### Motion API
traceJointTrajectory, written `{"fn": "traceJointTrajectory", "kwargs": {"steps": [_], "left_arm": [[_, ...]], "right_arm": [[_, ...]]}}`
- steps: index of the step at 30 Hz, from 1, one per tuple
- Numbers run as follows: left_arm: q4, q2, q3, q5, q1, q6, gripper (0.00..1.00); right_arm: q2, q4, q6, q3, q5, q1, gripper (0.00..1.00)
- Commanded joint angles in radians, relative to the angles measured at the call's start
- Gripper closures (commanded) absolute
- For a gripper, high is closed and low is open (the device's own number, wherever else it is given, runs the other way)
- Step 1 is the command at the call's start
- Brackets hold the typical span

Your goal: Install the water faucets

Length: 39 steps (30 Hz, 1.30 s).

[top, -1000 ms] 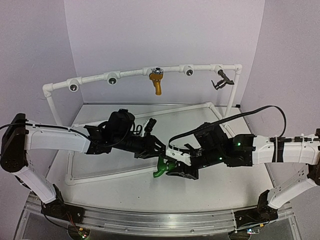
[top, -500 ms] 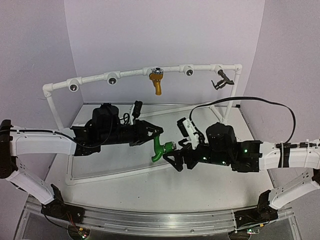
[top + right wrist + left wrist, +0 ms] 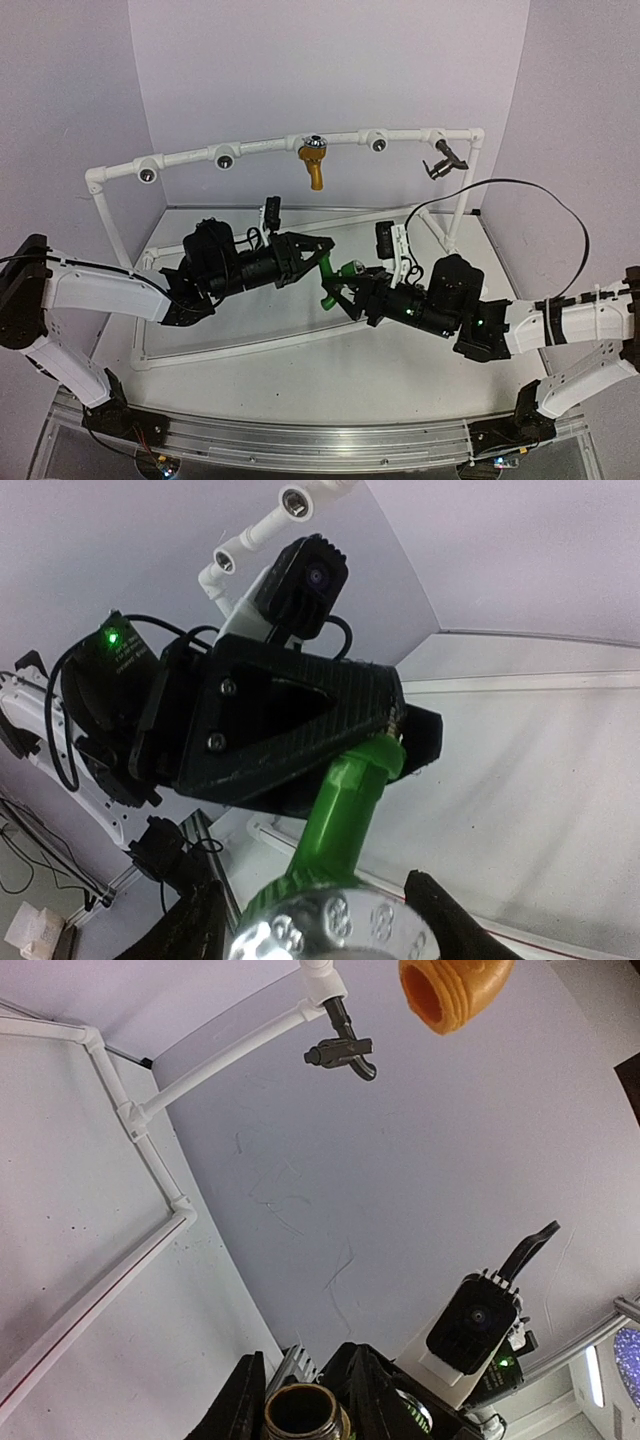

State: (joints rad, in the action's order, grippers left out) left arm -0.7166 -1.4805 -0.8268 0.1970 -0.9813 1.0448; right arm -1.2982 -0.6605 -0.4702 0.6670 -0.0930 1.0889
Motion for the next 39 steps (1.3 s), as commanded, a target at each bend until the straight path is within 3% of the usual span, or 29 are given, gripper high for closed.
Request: {"fn": "traceJointTrajectory", "kwargs": {"steps": [1,5,8,11,13,14,15,16,18,21,26,30,35,39], "left_arm": [[-0.191,-0.040,-0.019,0.009,-0.014,0.060,1.00],[-0.221,-0.070,-0.028,0.000,-0.028,0.071,1.00],[-0.241,-0.077,-0.028,-0.013,-0.041,0.069,1.00],[-0.245,-0.085,-0.023,-0.013,-0.043,0.068,1.00],[-0.244,-0.095,-0.020,0.000,-0.042,0.074,1.00],[-0.243,-0.092,-0.014,0.003,-0.040,0.071,0.94],[-0.243,-0.087,-0.005,0.005,-0.037,0.066,0.85],[-0.240,-0.074,0.011,0.003,-0.033,0.055,0.66],[-0.209,-0.026,0.057,-0.018,-0.021,0.048,0.40],[-0.051,0.064,0.111,-0.070,-0.004,-0.004,0.23],[0.358,0.153,0.064,-0.172,0.002,-0.194,0.17],[0.506,0.141,0.006,-0.157,0.007,-0.305,0.16],[0.450,0.060,-0.118,0.131,0.013,-0.287,0.15],[0.165,0.024,-0.099,0.312,0.013,-0.111,0.06]], "right_arm": [[-0.064,-0.133,0.022,0.049,0.065,0.001,0.46],[-0.092,-0.151,0.004,0.050,0.166,0.003,0.68],[-0.085,-0.204,-0.026,0.017,0.258,0.007,0.78],[-0.075,-0.229,-0.010,0.006,0.283,0.007,0.99],[-0.067,-0.210,0.001,0.007,0.293,0.007,1.00],[-0.058,-0.200,0.017,0.004,0.299,0.007,1.00],[-0.047,-0.184,0.034,0.002,0.308,0.008,1.00],[-0.033,-0.140,0.049,0.006,0.334,0.007,1.00],[0.005,-0.041,0.099,0.006,0.372,0.001,1.00],[0.079,0.111,0.211,0.010,0.364,-0.021,1.00],[0.149,0.569,0.451,0.174,0.255,-0.149,1.00],[0.155,0.854,0.677,0.341,0.121,-0.234,1.00],[0.122,0.978,0.736,0.439,-0.295,-0.240,1.00],[0.079,0.994,0.730,0.444,-0.381,-0.240,1.00]]}}
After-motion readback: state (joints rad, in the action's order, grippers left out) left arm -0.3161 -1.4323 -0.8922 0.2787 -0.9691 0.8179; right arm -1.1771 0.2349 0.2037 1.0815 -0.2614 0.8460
